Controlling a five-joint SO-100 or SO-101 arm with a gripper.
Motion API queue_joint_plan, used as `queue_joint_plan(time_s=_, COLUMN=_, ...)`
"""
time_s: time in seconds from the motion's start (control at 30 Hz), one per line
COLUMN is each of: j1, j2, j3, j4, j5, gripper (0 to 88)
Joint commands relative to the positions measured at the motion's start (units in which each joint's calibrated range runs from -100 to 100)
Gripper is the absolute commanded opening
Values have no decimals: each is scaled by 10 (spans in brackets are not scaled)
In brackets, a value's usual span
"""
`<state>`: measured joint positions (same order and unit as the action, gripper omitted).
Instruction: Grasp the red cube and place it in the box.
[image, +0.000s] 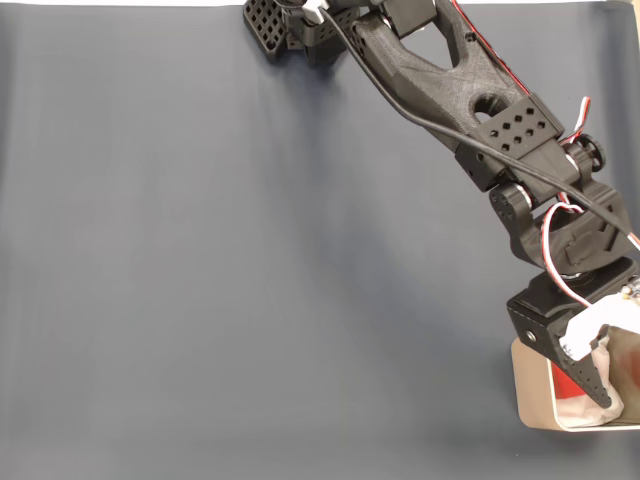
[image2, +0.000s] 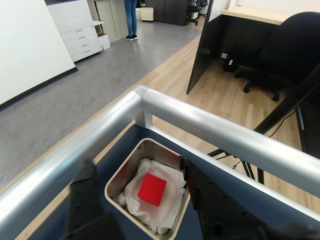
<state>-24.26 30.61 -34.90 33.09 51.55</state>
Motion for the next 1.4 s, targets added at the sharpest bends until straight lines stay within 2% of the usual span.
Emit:
queue_joint_plan(time_s=0.0, j1=20, j2=-37, j3=0, j4=-2, j5=3, gripper=13)
queue_joint_plan(time_s=0.27, j1=111, j2=-166, j3=131, j4=-5, j5=2, gripper=0)
queue_joint_plan(time_s=0.63, j1=201, j2=-503, j3=490, j4=-15, j5=-4, gripper=0)
queue_joint_plan(time_s=1.13, j1=226, j2=-1037, j3=1101, j4=-8, j5=-22, gripper=0)
queue_joint_plan(time_s=1.37, j1=237, j2=-1226, j3=1280, j4=82, j5=-26, gripper=0)
